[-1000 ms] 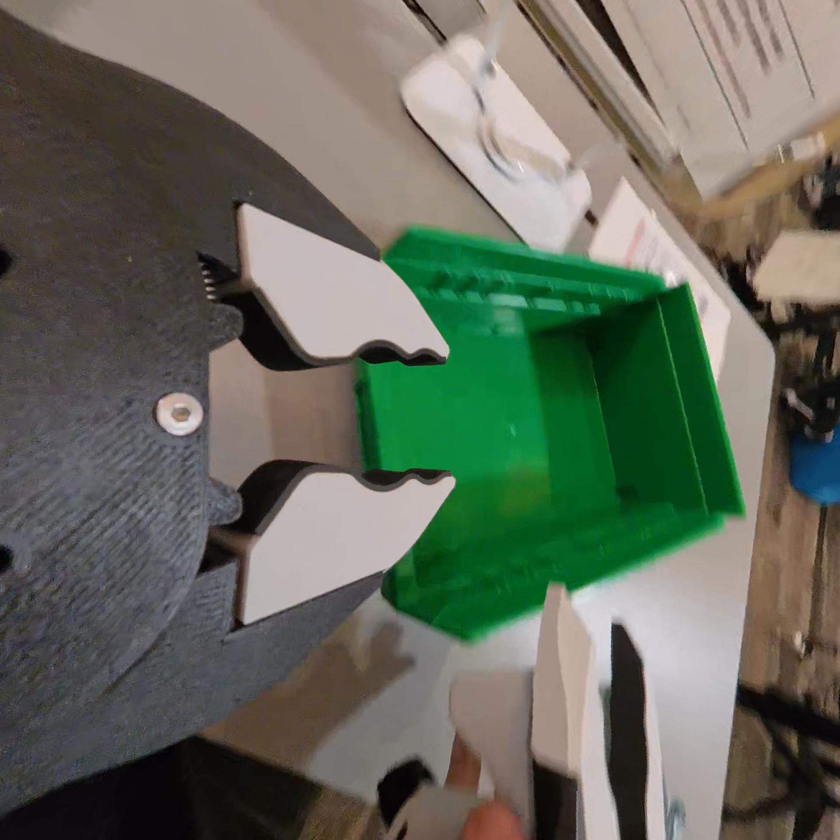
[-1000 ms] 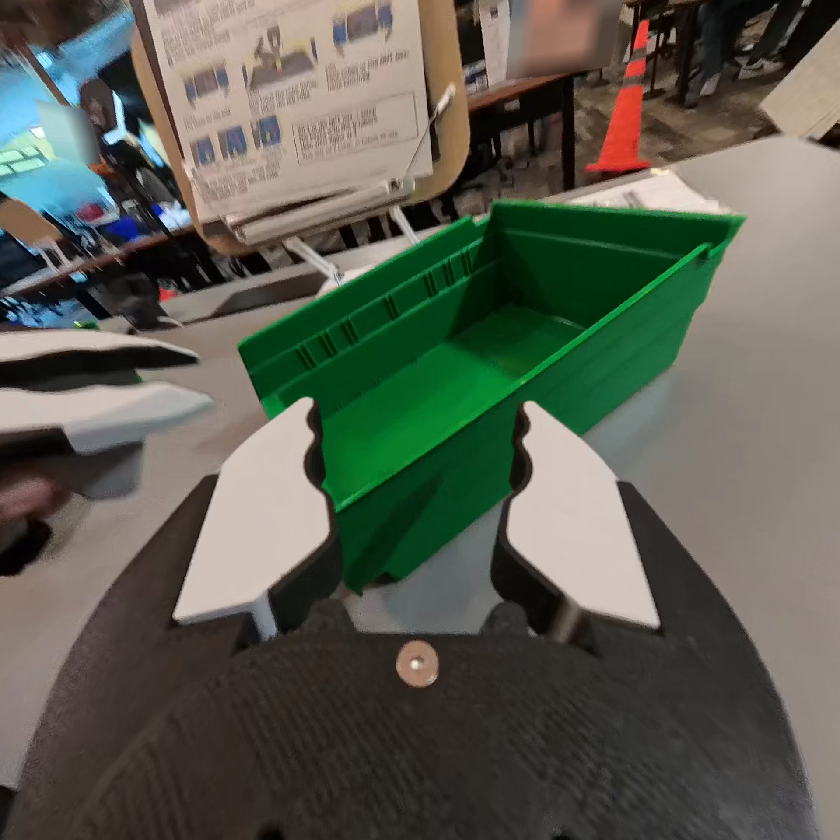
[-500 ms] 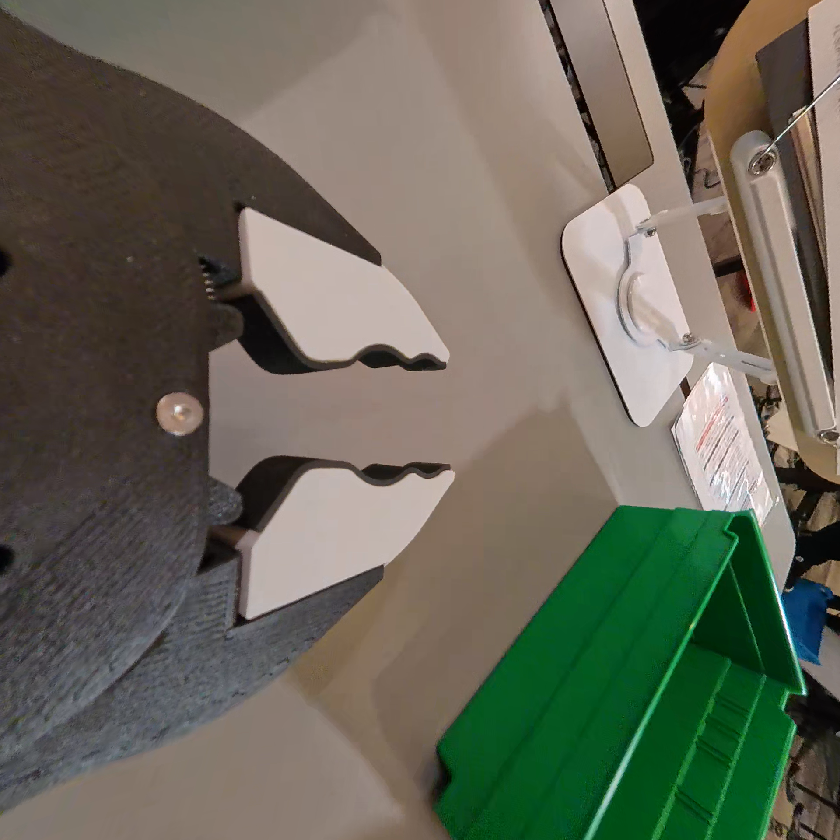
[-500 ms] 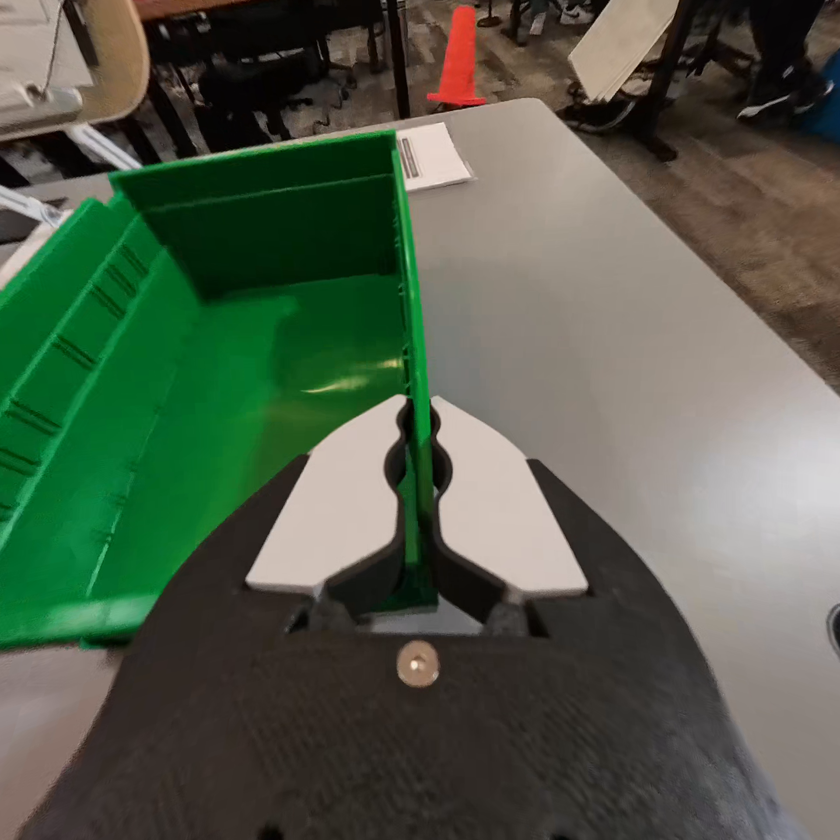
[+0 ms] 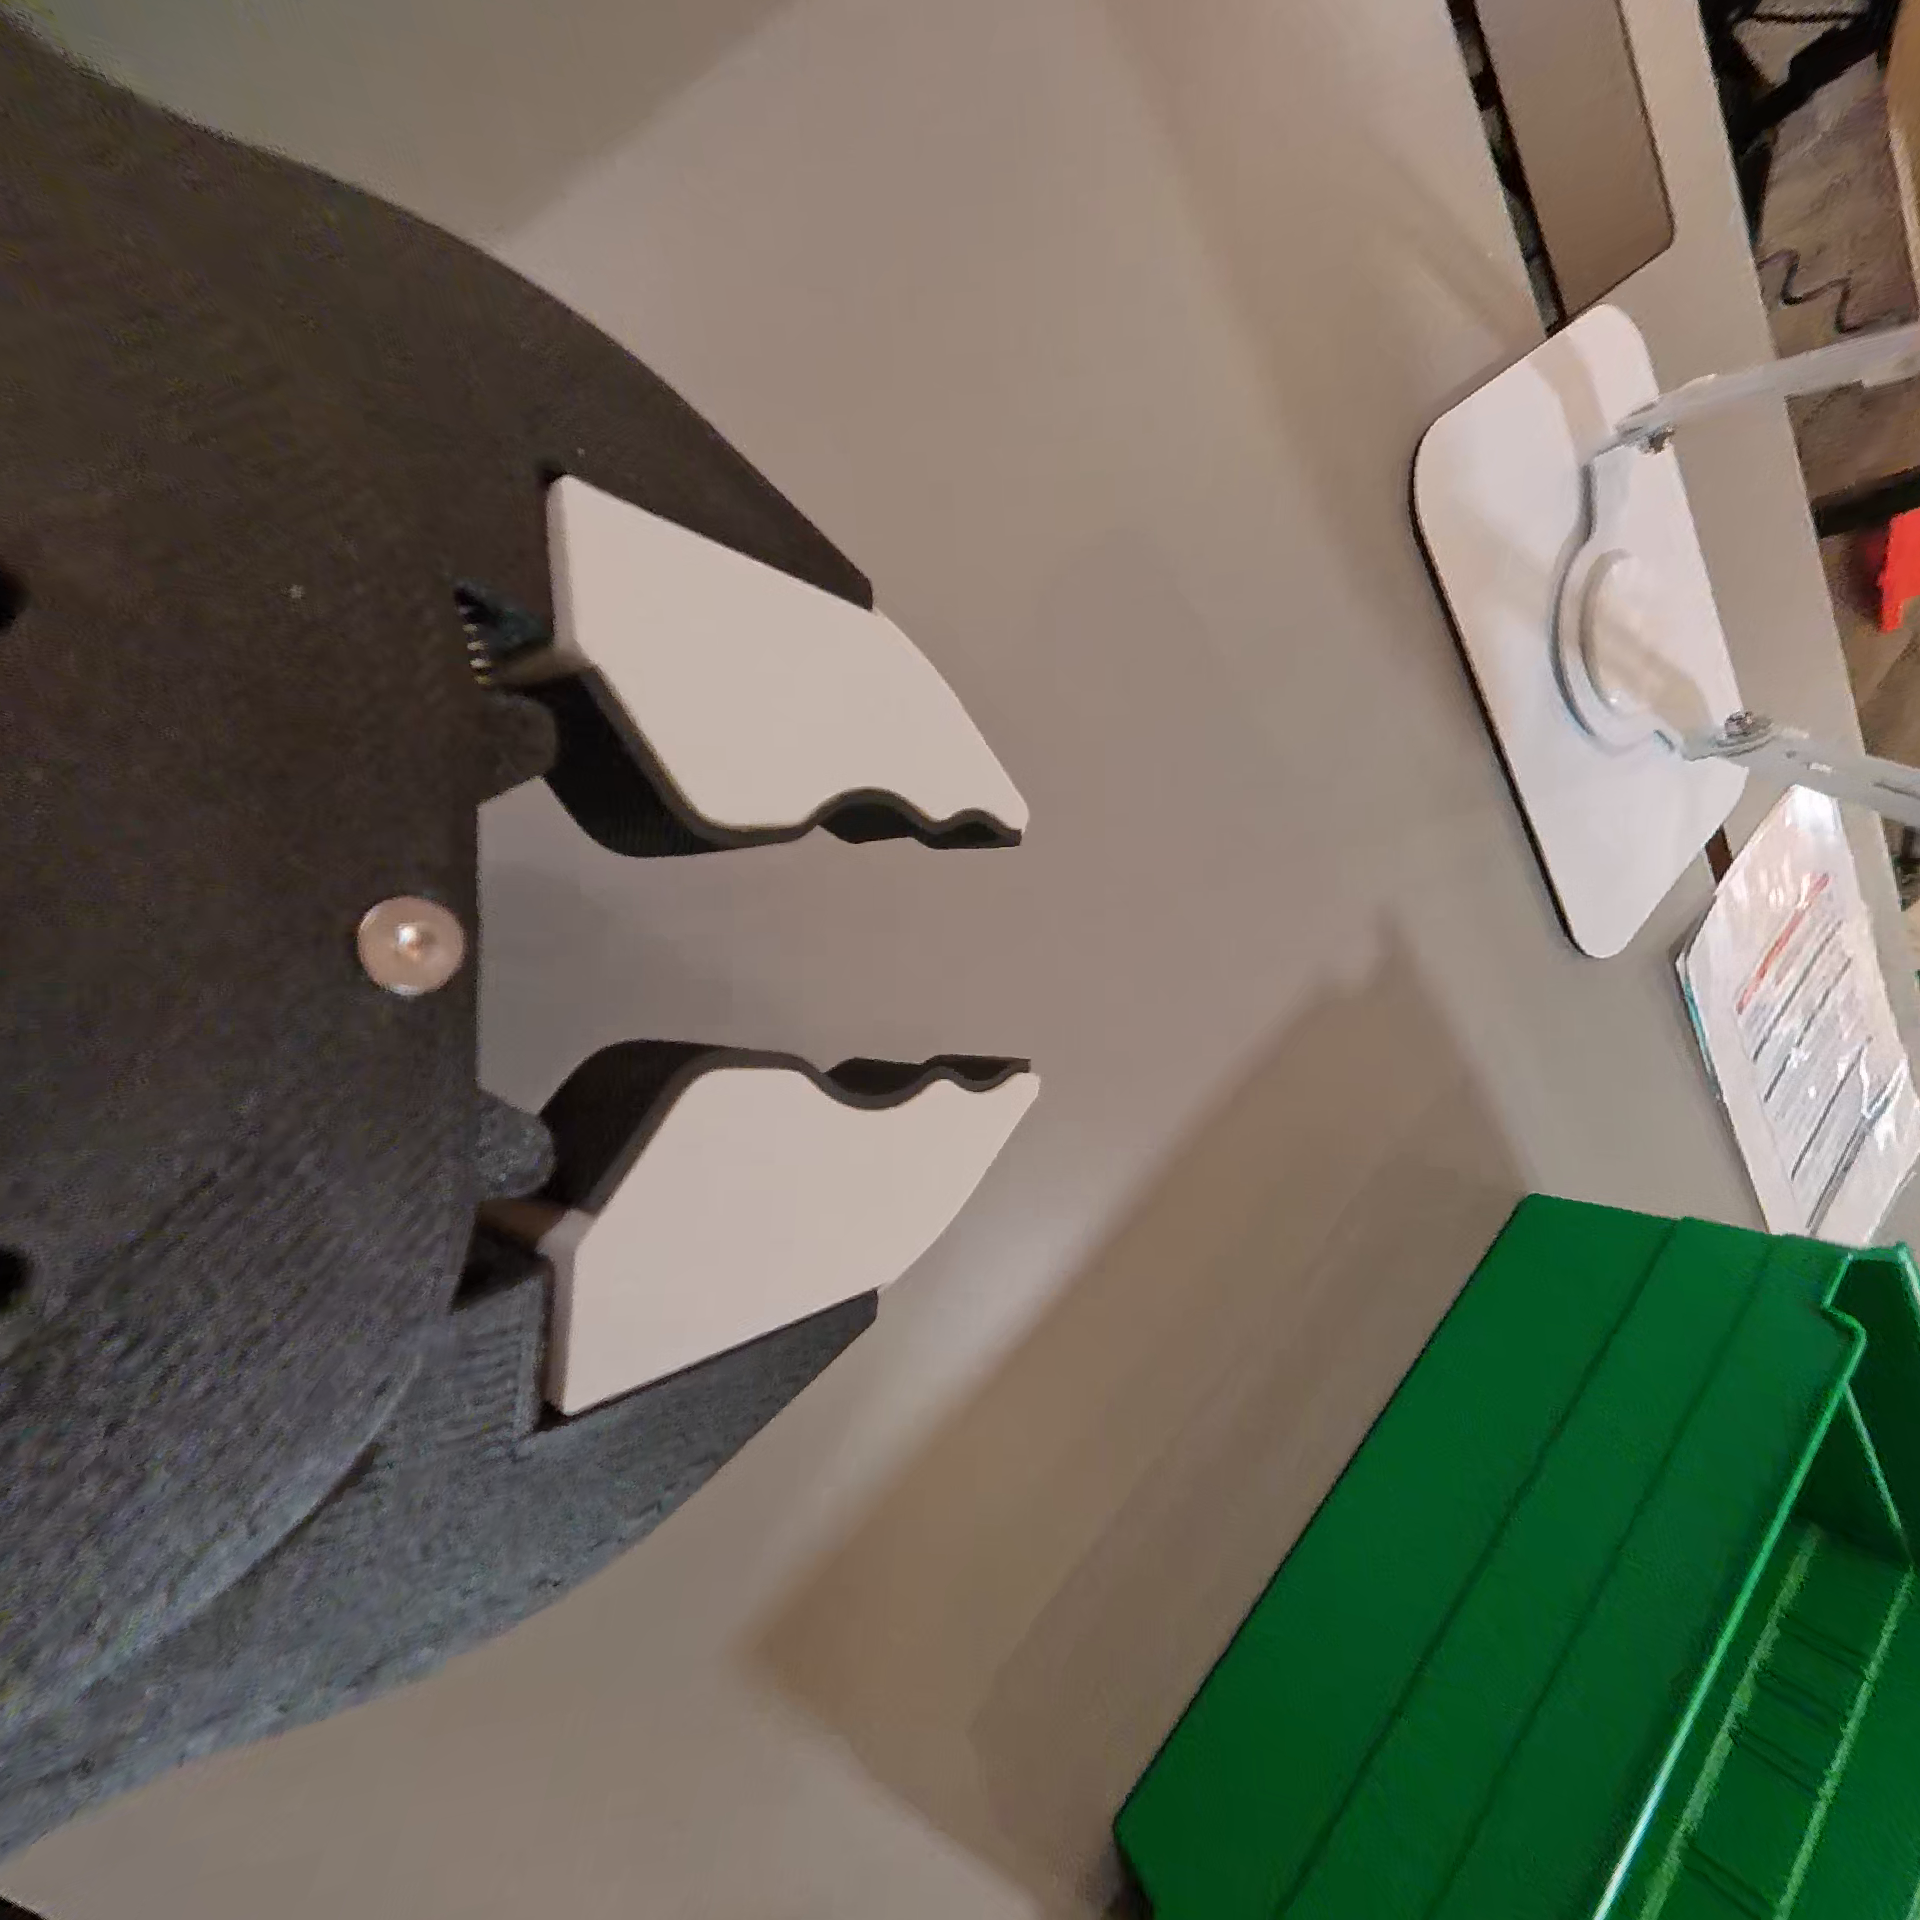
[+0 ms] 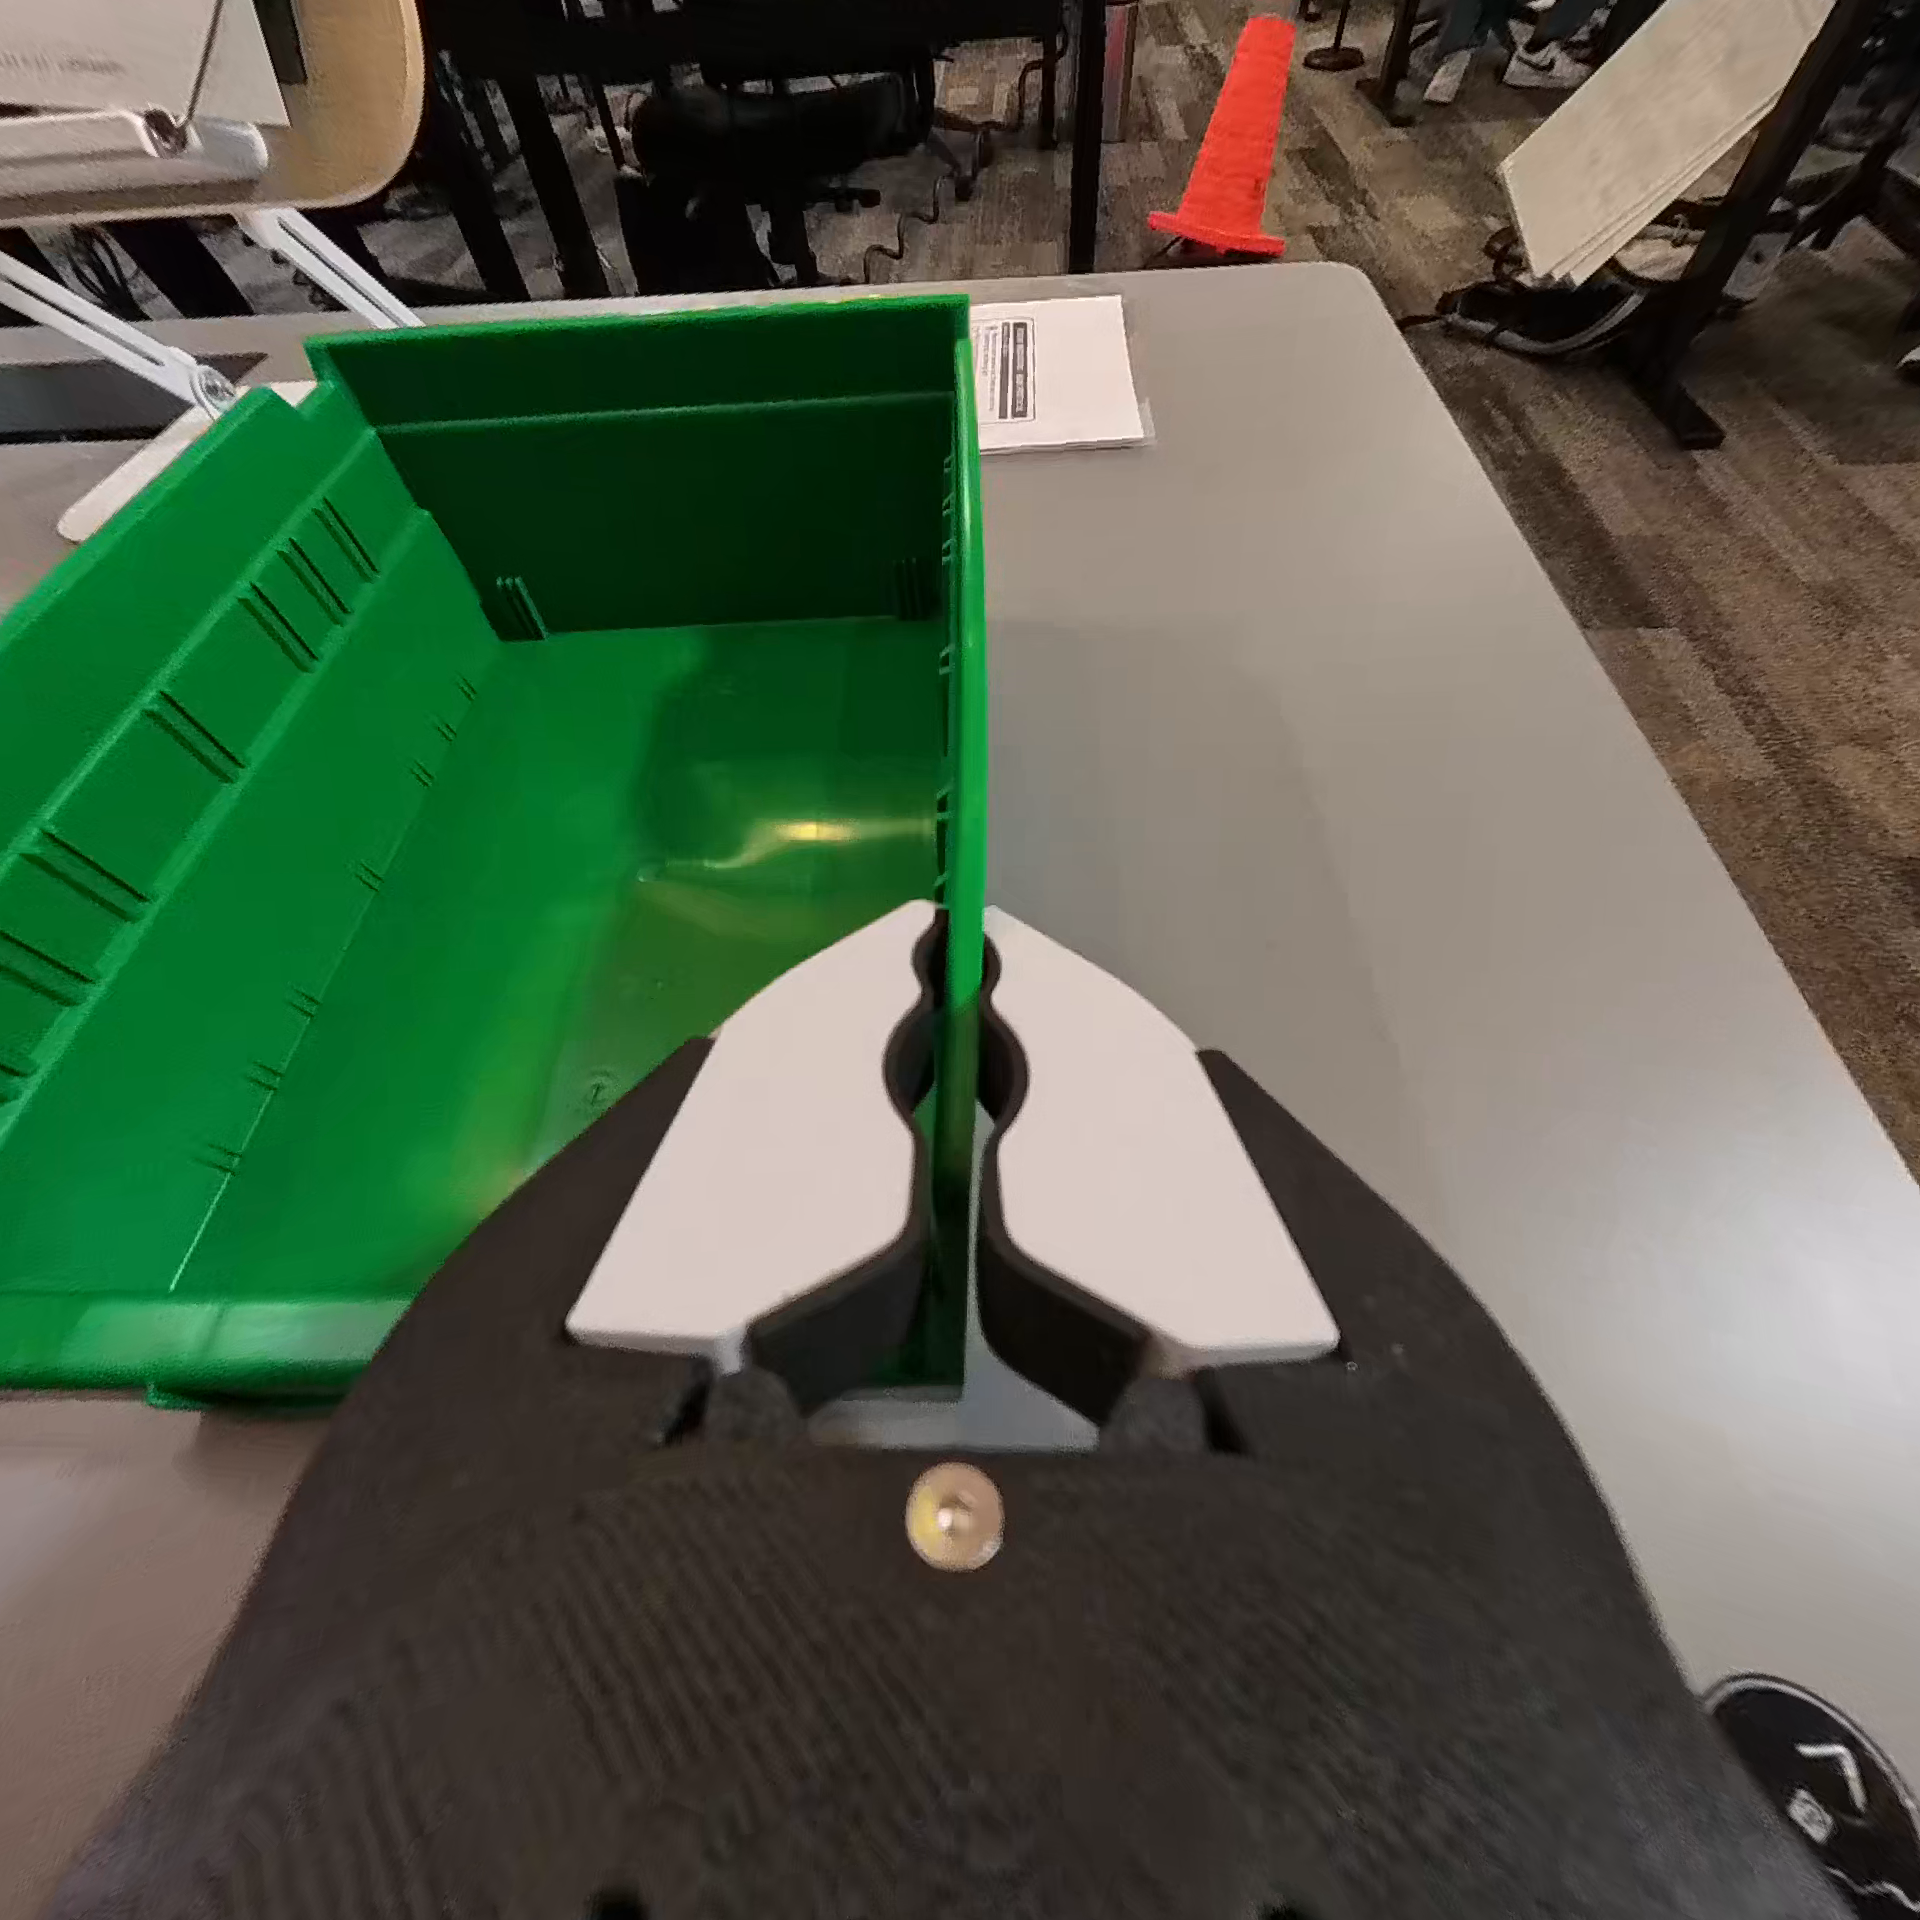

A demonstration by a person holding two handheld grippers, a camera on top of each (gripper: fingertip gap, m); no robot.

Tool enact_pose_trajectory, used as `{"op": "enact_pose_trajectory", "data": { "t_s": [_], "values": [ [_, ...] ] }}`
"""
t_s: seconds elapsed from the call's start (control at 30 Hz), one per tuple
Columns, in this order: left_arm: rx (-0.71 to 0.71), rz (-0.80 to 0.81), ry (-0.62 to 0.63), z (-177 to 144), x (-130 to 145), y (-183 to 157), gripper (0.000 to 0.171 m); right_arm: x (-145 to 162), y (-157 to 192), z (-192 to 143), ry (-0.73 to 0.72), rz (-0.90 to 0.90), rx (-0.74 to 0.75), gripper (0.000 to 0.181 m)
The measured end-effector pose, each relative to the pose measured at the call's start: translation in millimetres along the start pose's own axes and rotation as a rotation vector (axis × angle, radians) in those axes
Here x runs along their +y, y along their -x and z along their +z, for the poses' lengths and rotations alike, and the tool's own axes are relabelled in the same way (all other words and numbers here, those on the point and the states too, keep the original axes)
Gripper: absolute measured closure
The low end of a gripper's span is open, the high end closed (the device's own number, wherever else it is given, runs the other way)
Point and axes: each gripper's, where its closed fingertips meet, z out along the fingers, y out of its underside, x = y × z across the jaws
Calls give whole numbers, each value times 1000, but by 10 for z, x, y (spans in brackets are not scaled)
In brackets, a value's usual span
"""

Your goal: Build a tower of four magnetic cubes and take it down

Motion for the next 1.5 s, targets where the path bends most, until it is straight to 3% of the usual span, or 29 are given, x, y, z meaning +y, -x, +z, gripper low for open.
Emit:
{"op": "enact_pose_trajectory", "data": {
  "t_s": [0.13,0.23,0.27,0.37,0.47,0.57,0.7,0.8,0.97,1.07,1.2,1.23,1.33,1.4,1.5],
  "values": [
    [22,17,-52,73,-84,-20,136,-28,-11,50,-35,-14,1,179],
    [-18,47,-169,94,-293,72,141,-52,7,101,-25,-3,4,179],
    [2,24,-138,85,-268,46,140,-64,19,109,1,2,4,179],
    [33,-28,-144,-153,-203,-78,140,-70,57,155,0,11,5,179],
    [6,44,-187,-399,-162,-119,139,-119,24,227,-19,-44,13,179],
    [-114,129,-213,-512,-127,23,139,-132,-3,273,-13,72,-19,178],
    [-193,96,-182,-815,-205,79,126,-124,0,204,39,0,22,179],
    [-364,86,-260,-1107,-205,369,97,-97,-40,205,34,31,2,179],
    [-704,31,-116,-1495,110,1161,88,-77,-151,133,9,45,21,179],
    [-717,-62,-31,-1545,401,1478,89,-76,-265,112,8,84,44,179],
    [-611,-197,141,-1389,824,1630,115,-70,-352,86,2,108,70,179],
    [-565,-208,123,-1370,795,1601,117,-66,-356,77,2,105,78,179],
    [-473,-218,93,-1330,725,1519,146,-64,-362,50,-11,120,91,174],
    [-494,-213,114,-1331,731,1533,148,-86,-343,8,-38,155,67,154],
    [-567,-172,154,-1416,774,1573,156,-156,-315,-108,-108,214,9,148]
  ]
}}
